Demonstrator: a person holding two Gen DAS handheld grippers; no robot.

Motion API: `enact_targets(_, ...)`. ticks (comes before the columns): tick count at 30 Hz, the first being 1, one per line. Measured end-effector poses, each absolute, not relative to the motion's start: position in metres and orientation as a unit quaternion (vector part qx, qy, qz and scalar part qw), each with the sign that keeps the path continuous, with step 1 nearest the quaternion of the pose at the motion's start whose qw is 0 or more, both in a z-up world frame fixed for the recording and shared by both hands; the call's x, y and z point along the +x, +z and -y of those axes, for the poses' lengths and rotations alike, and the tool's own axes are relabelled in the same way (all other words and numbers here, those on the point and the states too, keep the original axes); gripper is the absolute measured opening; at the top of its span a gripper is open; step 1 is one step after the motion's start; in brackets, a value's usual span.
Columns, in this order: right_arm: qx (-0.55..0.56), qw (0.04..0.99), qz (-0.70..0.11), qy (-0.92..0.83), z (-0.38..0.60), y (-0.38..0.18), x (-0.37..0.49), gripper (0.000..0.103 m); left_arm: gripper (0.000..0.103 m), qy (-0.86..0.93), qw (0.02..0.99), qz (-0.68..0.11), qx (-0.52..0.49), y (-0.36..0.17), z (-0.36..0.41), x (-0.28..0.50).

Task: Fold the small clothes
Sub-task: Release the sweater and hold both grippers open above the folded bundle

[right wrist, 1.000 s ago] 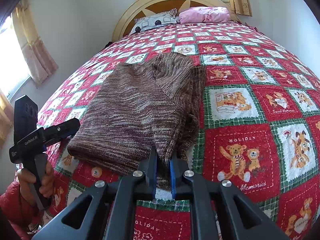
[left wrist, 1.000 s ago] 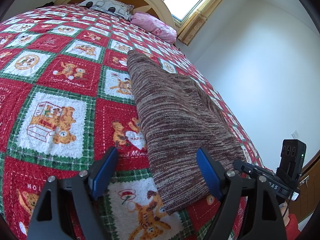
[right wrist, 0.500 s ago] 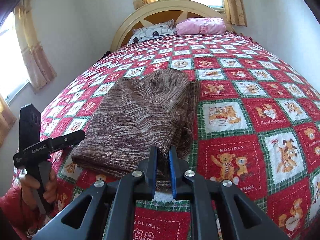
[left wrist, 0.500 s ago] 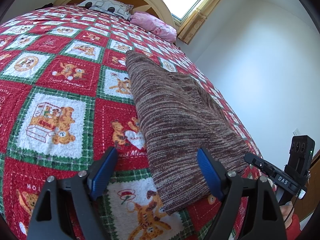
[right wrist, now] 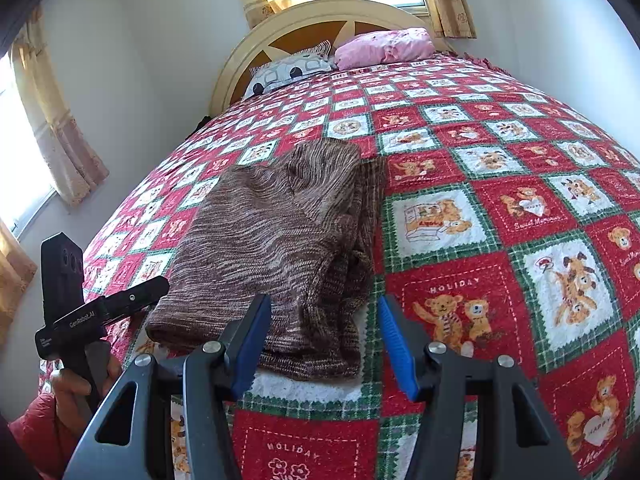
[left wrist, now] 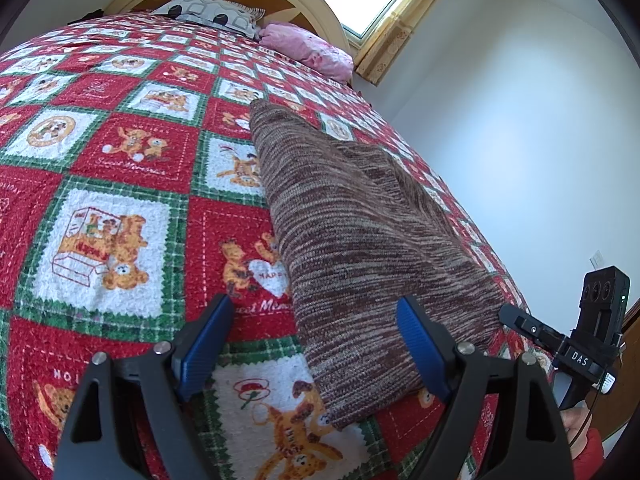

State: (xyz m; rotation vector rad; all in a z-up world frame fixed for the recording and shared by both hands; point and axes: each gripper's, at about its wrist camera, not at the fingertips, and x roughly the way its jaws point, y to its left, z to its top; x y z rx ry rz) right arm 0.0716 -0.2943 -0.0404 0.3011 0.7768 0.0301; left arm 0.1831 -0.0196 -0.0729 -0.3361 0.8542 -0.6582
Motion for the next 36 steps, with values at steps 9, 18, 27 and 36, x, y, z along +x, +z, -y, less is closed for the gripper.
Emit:
enact_targets(9,0.156,0.913,-0.378,0.014,0.297,-0.042,0.071,0.057,0.088,-0.309,0.847,-0.407,-0.145,-0.074,0.02,0.184)
enact_targets(18,0.167,0.913,-0.372,0.01,0.302,-0.042,0.069,0.057,0.095,-0.298,0.855,-0.413,-0.096,-0.071,0.035,0.184)
enact_targets(27,0.173,0.913,-0.37,0.005,0.308,-0.043,0.067,0.057,0.096,-0.268,0.867,-0.418,-0.028,-0.071,0.05,0.179)
enact_targets(36,0.186,0.913,-0.363,0.0,0.318,-0.042,0.066,0.057,0.096,-0.23,0.876,-0.423,-0.033,-0.062,0.04,0.178)
